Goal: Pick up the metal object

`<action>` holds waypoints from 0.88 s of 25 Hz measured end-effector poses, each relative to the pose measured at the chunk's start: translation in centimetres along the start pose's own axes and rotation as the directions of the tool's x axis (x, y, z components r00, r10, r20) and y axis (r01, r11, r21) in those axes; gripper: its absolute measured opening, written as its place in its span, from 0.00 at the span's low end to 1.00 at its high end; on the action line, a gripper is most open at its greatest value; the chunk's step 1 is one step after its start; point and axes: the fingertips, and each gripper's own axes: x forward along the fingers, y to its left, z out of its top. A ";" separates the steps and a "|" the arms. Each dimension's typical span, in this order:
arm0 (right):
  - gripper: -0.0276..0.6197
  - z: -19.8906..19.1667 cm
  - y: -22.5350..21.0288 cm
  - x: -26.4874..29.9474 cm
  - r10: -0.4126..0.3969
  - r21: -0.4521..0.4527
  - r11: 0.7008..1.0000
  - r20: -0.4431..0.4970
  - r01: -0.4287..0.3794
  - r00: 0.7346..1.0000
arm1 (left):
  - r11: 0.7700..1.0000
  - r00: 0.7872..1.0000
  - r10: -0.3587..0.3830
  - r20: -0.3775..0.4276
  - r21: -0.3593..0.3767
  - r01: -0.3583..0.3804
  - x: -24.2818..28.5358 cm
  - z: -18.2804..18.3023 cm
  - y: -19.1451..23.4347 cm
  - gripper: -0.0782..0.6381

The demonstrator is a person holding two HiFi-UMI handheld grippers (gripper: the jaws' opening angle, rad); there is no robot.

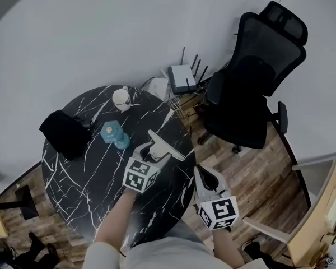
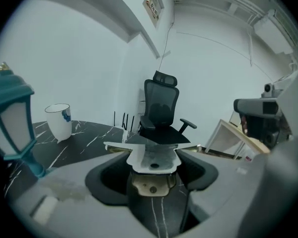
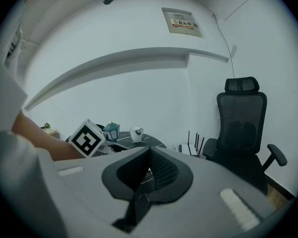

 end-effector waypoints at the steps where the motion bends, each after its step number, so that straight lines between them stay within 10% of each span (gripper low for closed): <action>1: 0.04 0.3 0.2 -0.2 -0.002 -0.004 1.000 0.007 0.002 1.000 | 1.000 1.000 -0.002 0.010 -0.005 0.002 -0.6 0.2 -0.4 0.53; 22: 0.04 6.3 7.4 -5.1 -0.052 -0.070 0.995 0.173 0.065 0.984 | 0.998 0.948 0.044 0.316 -0.051 -0.030 -17.2 5.3 -4.7 0.53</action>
